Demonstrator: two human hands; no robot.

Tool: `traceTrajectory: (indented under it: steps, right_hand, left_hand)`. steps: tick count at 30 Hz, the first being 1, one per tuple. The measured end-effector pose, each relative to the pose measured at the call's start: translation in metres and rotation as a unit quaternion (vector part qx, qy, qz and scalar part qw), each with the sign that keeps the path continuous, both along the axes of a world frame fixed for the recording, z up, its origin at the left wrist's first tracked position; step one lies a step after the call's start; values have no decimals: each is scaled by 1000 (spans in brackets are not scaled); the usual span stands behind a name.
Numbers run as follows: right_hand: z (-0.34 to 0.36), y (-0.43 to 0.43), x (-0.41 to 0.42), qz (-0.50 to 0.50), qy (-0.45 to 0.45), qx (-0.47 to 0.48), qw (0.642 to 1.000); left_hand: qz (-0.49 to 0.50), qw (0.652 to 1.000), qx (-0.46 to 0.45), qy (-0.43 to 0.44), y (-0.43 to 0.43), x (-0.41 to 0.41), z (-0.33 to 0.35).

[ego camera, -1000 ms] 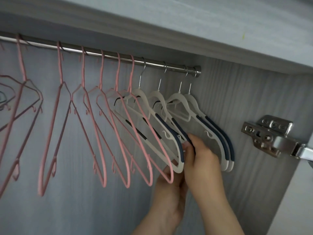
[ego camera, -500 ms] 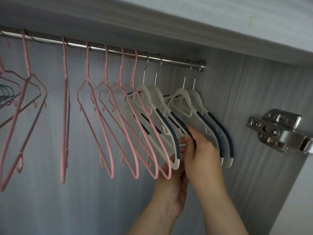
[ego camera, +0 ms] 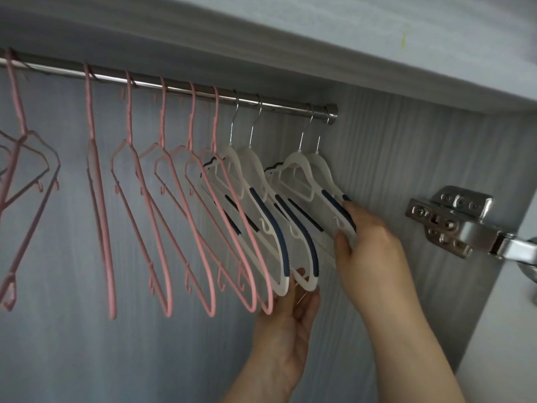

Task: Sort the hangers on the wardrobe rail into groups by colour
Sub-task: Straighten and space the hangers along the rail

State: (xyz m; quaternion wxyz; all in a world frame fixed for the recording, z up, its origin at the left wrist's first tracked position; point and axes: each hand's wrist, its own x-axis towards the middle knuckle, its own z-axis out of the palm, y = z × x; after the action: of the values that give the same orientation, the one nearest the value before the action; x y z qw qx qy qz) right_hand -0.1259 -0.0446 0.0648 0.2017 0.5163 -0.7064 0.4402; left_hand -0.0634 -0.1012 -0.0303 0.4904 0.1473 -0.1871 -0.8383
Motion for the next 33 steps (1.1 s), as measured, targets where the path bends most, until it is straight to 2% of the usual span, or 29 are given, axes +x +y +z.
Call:
traceTrajectory:
  steps: [4,9,29,33]
  right_hand:
    - [3,-15,-4,22,-54,33,998]
    - [2,-23,2,73,-138,3,988]
    - [0,-30,4,86,-108,5,990]
    - [3,-30,4,85,-128,17,988]
  left_hand:
    - [-16,999,9,-28,6,-6,-3]
    - [-63,995,-69,-23,18,-14,7]
    - [-71,991,-106,-39,15,-14,16]
    - [-68,992,-102,-34,14,-14,18]
